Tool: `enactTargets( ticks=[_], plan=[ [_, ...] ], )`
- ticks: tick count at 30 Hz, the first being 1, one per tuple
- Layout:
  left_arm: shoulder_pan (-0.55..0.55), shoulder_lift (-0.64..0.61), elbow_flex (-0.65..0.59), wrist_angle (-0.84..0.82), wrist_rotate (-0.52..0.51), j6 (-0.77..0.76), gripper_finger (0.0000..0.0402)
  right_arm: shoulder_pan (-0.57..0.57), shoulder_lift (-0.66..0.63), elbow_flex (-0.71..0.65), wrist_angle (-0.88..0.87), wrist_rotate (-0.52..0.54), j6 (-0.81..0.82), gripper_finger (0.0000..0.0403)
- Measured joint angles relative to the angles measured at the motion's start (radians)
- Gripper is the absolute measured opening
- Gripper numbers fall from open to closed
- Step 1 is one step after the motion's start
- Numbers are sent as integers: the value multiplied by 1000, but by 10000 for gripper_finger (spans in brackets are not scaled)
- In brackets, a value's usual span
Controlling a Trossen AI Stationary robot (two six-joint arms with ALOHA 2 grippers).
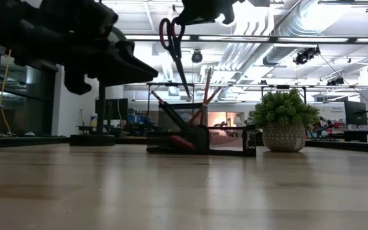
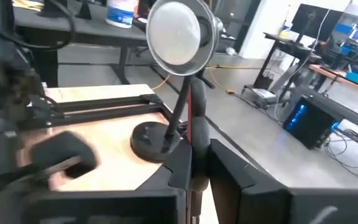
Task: Pick and place office supplies into organizer
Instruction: Put the black scissor into the black desk organizer
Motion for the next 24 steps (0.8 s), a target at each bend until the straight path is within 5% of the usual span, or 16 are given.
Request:
enactTargets(
  ticks=[7, 24],
  plan=[
    [-81, -15, 0, -8, 12, 67, 97, -60, 17, 0, -22, -119, 113, 27],
    [-203, -103, 0, -173, -25, 68, 82, -109, 117, 0, -132, -157, 209, 27]
  ],
)
